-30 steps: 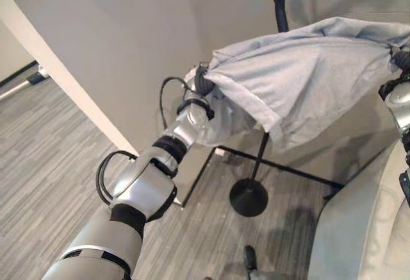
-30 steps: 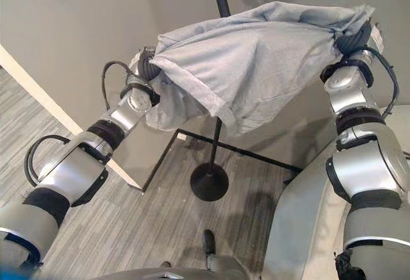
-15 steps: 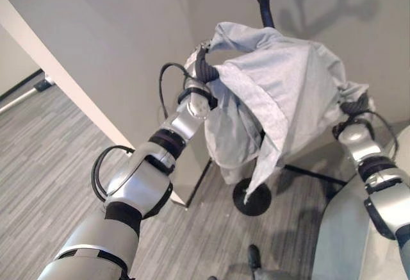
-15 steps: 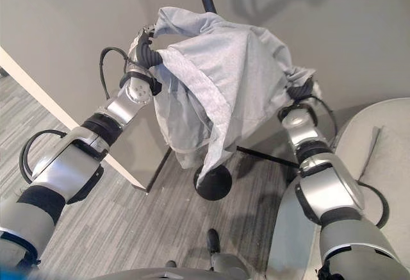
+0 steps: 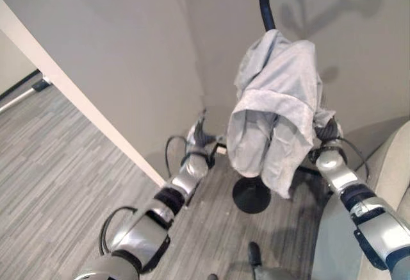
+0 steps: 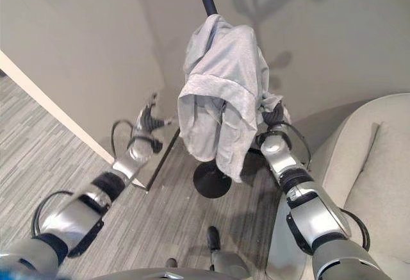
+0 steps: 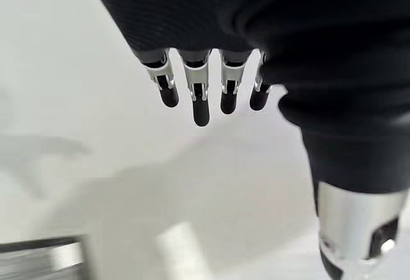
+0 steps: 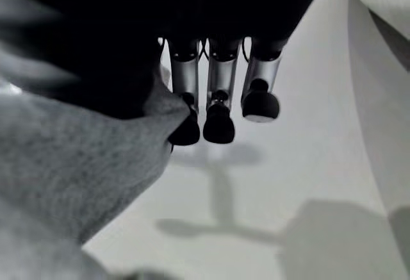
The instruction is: Hang the clothes on the sofa on the clothes rack.
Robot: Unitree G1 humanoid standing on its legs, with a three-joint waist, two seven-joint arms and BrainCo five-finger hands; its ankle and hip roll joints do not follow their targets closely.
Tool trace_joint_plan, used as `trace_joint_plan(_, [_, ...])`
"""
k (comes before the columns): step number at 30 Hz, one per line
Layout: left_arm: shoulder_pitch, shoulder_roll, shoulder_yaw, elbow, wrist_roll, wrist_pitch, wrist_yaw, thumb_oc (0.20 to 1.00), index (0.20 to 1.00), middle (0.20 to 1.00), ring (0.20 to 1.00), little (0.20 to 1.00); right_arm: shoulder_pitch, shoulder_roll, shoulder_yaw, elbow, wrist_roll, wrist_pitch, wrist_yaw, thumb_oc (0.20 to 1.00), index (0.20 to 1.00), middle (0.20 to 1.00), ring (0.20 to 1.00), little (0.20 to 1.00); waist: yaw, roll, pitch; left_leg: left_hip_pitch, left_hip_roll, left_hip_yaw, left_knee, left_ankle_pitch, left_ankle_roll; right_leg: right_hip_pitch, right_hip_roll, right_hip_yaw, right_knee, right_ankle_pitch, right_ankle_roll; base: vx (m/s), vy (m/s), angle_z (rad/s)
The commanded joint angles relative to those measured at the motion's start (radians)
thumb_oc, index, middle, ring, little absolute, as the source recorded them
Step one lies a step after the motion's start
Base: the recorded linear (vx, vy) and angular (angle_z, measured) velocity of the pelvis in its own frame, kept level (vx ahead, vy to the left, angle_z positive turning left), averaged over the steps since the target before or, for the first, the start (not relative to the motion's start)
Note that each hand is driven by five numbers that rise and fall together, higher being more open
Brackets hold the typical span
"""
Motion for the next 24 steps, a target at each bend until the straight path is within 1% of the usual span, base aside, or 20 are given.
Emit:
trace_joint_plan(1, [-0.035,0.014,0.032,0.091,0.003,-0.023,-0.006,1.000,1.000,1.000,1.000,1.000,0.042,0.024,-0.009,0.055,-0.035,-0.032,-0.024,0.200,0.200,0.200,0.200,0.200,0.017,-0.089,-0.051,0.053,0.023,0.034,-0.020,0.008,-0.033,0.130,-0.058,0.050,0.025,-0.138,0.090,0.00,0.000,0.00])
trace_joint_plan(2, [0.019,0.007,0.049,0.109,0.000,-0.023,-0.009,1.000,1.000,1.000,1.000,1.000,0.072,0.032,-0.013,0.045,-0.043,-0.035,-0.021,0.200,0.200,0.200,0.200,0.200,0.024,-0.092,-0.052,0.056,0.023,0.034,-0.020,0.005,-0.033,0.134,-0.059,0.049,0.025,-0.139,0.089,0.00,0.000,0.00])
trace_joint_plan(3, [0.020,0.007,0.049,0.109,0.000,-0.023,-0.009,1.000,1.000,1.000,1.000,1.000,0.073,0.032,-0.013,0.044,-0.043,-0.035,-0.021,0.200,0.200,0.200,0.200,0.200,0.024,-0.092,-0.053,0.056,0.023,0.035,-0.020,0.005,-0.033,0.134,-0.059,0.049,0.025,-0.139,0.089,0.01,0.013,0.04])
trace_joint_plan(5, [0.089,-0.008,0.058,0.119,0.007,-0.025,-0.015,1.000,1.000,1.000,1.000,1.000,0.111,0.046,-0.034,0.029,-0.032,-0.044,-0.022,0.200,0.200,0.200,0.200,0.200,0.032,-0.095,-0.055,0.059,0.023,0.030,-0.020,0.000,-0.032,0.139,-0.061,0.045,0.025,-0.141,0.088,0.01,0.006,0.05])
trace_joint_plan(6, [0.111,-0.011,0.066,0.130,0.007,-0.025,-0.016,1.000,1.000,1.000,1.000,1.000,0.124,0.051,-0.040,0.024,-0.028,-0.046,-0.016,0.501,0.501,0.501,0.501,0.501,0.035,-0.096,-0.056,0.059,0.022,0.029,-0.020,-0.001,-0.032,0.140,-0.062,0.043,0.025,-0.141,0.088,0.00,0.007,0.05])
trace_joint_plan(8, [0.133,-0.015,0.067,0.134,0.008,-0.026,-0.020,1.000,1.000,1.000,1.000,1.000,0.139,0.054,-0.041,0.024,-0.026,-0.046,-0.012,0.501,0.501,0.501,0.501,0.501,0.038,-0.098,-0.056,0.058,0.021,0.027,-0.020,-0.003,-0.031,0.141,-0.062,0.042,0.025,-0.141,0.087,-0.01,0.004,0.05])
trace_joint_plan(9, [0.168,-0.013,0.068,0.144,0.017,-0.028,-0.030,1.000,1.000,1.000,1.000,1.000,0.165,0.059,-0.042,0.022,-0.030,-0.046,-0.006,1.000,1.000,1.000,1.000,1.000,0.043,-0.100,-0.056,0.058,0.021,0.026,-0.020,-0.003,-0.030,0.142,-0.063,0.039,0.026,-0.141,0.087,-0.02,0.002,0.04])
trace_joint_plan(11, [0.189,-0.013,0.075,0.155,0.013,-0.031,-0.047,1.000,1.000,1.000,1.000,1.000,0.185,0.065,-0.047,0.026,-0.031,-0.046,0.000,1.000,1.000,1.000,1.000,1.000,0.044,-0.102,-0.057,0.057,0.020,0.025,-0.020,-0.006,-0.029,0.142,-0.064,0.039,0.026,-0.141,0.087,-0.02,0.005,0.05])
trace_joint_plan(12, [0.230,-0.021,0.092,0.197,-0.026,-0.030,-0.107,1.000,1.000,1.000,1.000,1.000,0.211,0.084,-0.068,0.062,-0.012,-0.043,0.013,1.000,1.000,1.000,1.000,1.000,0.046,-0.102,-0.059,0.057,0.021,0.026,-0.020,-0.008,-0.028,0.142,-0.065,0.037,0.027,-0.142,0.087,-0.01,0.005,0.07])
trace_joint_plan(13, [0.230,-0.021,0.092,0.197,-0.026,-0.031,-0.107,1.000,1.000,1.000,1.000,1.000,0.211,0.084,-0.068,0.062,-0.012,-0.043,0.013,1.000,1.000,1.000,1.000,1.000,0.046,-0.102,-0.059,0.057,0.021,0.026,-0.020,-0.008,-0.028,0.142,-0.065,0.037,0.027,-0.142,0.087,-0.03,0.024,0.08])
trace_joint_plan(14, [0.262,-0.023,0.111,0.240,-0.050,-0.037,-0.156,1.000,1.000,1.000,1.000,1.000,0.232,0.118,-0.100,0.130,0.031,-0.041,0.027,1.000,1.000,1.000,1.000,1.000,0.044,-0.100,-0.061,0.060,0.021,0.031,-0.020,-0.012,-0.025,0.142,-0.065,0.044,0.029,-0.142,0.087,-0.02,0.027,0.05])
trace_joint_plan(15, [0.274,-0.025,0.121,0.264,-0.058,-0.034,-0.178,1.000,1.000,1.000,1.000,1.000,0.246,0.133,-0.107,0.159,0.042,-0.041,0.035,1.000,1.000,1.000,1.000,1.000,0.044,-0.100,-0.063,0.061,0.021,0.033,-0.020,-0.014,-0.024,0.143,-0.065,0.045,0.030,-0.143,0.087,-0.02,0.027,0.03])
trace_joint_plan(16, [0.274,-0.024,0.121,0.264,-0.058,-0.035,-0.178,1.000,1.000,1.000,1.000,1.000,0.246,0.133,-0.107,0.159,0.042,-0.041,0.035,1.000,1.000,1.000,1.000,1.000,0.044,-0.100,-0.063,0.062,0.021,0.033,-0.020,-0.014,-0.024,0.143,-0.065,0.045,0.030,-0.143,0.087,0.00,0.000,0.00])
trace_joint_plan(17, [0.298,-0.021,0.135,0.296,-0.054,-0.036,-0.204,1.000,1.000,1.000,1.000,1.000,0.286,0.161,-0.115,0.200,0.041,-0.041,0.041,1.000,1.000,1.000,1.000,1.000,0.043,-0.098,-0.068,0.067,0.023,0.038,-0.020,-0.020,-0.023,0.146,-0.064,0.046,0.031,-0.144,0.088,0.00,0.000,0.00])
trace_joint_plan(19, [0.320,-0.019,0.148,0.306,-0.066,-0.037,-0.216,1.000,1.000,1.000,1.000,1.000,0.314,0.176,-0.119,0.219,0.041,-0.041,0.044,1.000,1.000,1.000,1.000,1.000,0.044,-0.098,-0.071,0.071,0.023,0.041,-0.020,-0.022,-0.022,0.148,-0.062,0.048,0.032,-0.146,0.087,0.00,0.000,0.00])
trace_joint_plan(20, [0.337,-0.022,0.171,0.316,-0.096,-0.037,-0.227,1.000,1.000,1.000,1.000,1.000,0.334,0.190,-0.123,0.233,0.046,-0.040,0.047,1.000,1.000,1.000,1.000,1.000,0.044,-0.097,-0.073,0.074,0.024,0.042,-0.020,-0.023,-0.021,0.150,-0.062,0.048,0.033,-0.147,0.086,0.00,0.000,0.00])
trace_joint_plan(21, [0.357,-0.028,0.233,0.344,-0.184,-0.042,-0.240,1.000,1.000,1.000,1.000,1.000,0.365,0.214,-0.136,0.259,0.065,-0.036,0.056,1.000,1.000,1.000,1.000,1.000,0.044,-0.097,-0.077,0.079,0.025,0.045,-0.020,-0.026,-0.021,0.153,-0.061,0.049,0.033,-0.149,0.086,0.01,0.014,-0.04])
trace_joint_plan(22, [0.357,-0.028,0.233,0.344,-0.184,-0.042,-0.241,1.000,1.000,1.000,1.000,1.000,0.365,0.214,-0.135,0.259,0.065,-0.036,0.056,1.000,1.000,1.000,1.000,1.000,0.044,-0.097,-0.077,0.079,0.025,0.045,-0.020,-0.026,-0.021,0.154,-0.061,0.049,0.033,-0.149,0.086,0.00,0.000,0.00])
trace_joint_plan(24, [0.382,-0.038,0.294,0.383,-0.259,-0.036,-0.251,1.000,1.000,1.000,1.000,1.000,0.400,0.246,-0.156,0.294,0.096,-0.028,0.067,1.000,1.000,1.000,1.000,1.000,0.045,-0.094,-0.081,0.083,0.026,0.050,-0.020,-0.028,-0.021,0.158,-0.061,0.049,0.032,-0.150,0.086,0.00,0.023,-0.05])
